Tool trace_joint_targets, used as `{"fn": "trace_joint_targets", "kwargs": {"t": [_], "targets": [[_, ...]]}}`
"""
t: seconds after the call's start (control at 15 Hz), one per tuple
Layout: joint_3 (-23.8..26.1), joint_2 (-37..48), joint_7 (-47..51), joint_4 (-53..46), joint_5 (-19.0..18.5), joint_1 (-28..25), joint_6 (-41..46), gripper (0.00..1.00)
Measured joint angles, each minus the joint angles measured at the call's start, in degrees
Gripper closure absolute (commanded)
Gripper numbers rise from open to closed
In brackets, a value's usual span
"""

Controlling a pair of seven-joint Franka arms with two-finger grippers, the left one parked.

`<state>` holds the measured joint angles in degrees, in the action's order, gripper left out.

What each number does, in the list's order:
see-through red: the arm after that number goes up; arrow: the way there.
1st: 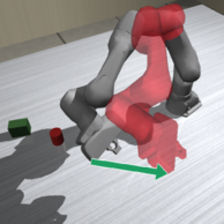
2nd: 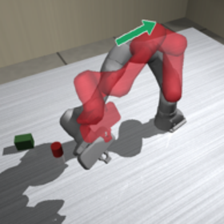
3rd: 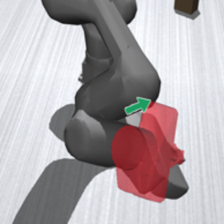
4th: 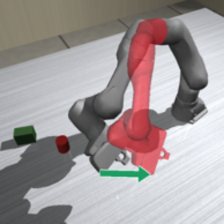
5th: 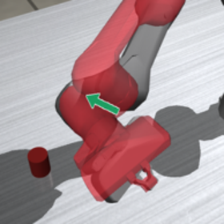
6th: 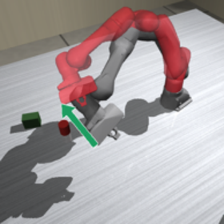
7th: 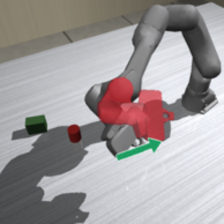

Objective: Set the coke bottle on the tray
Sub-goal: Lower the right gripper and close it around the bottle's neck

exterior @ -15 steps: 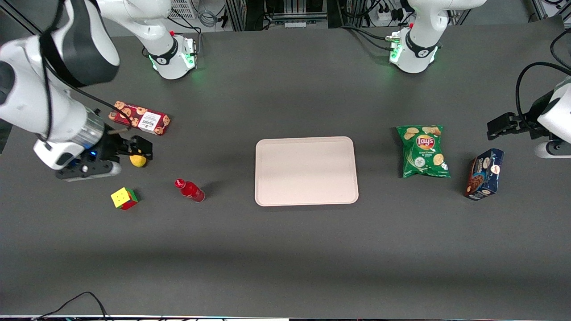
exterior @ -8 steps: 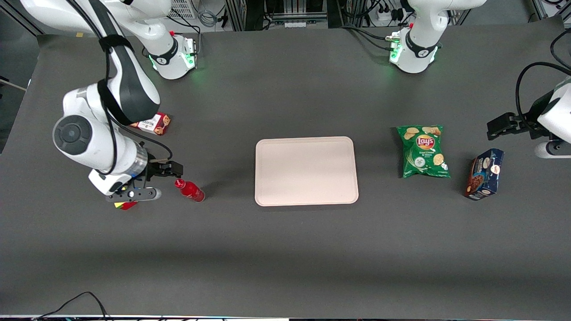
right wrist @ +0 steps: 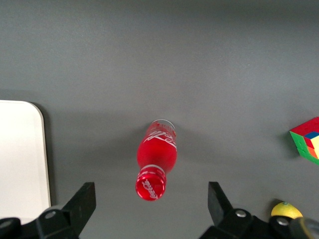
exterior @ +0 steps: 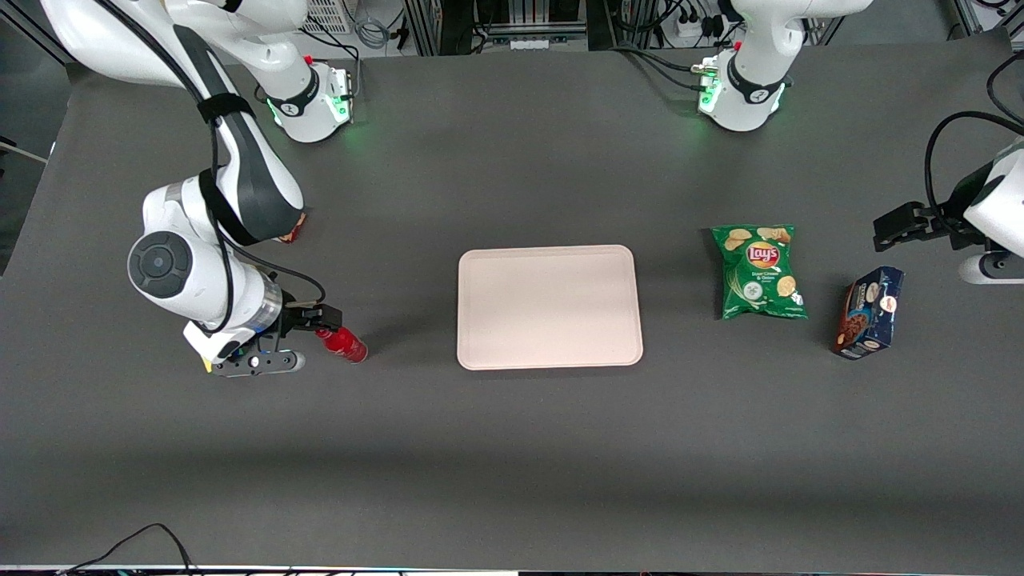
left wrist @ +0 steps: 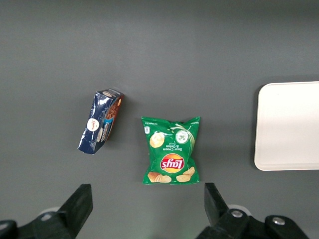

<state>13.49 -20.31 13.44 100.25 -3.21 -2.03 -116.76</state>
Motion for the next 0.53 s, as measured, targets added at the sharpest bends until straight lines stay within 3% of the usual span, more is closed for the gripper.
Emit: {"fn": "trace_joint_targets", "kwargs": {"t": [0.53], "targets": [[0.01,-2.86,2.05,1.19,-1.67,-0.44,-1.98,0.00]]}}
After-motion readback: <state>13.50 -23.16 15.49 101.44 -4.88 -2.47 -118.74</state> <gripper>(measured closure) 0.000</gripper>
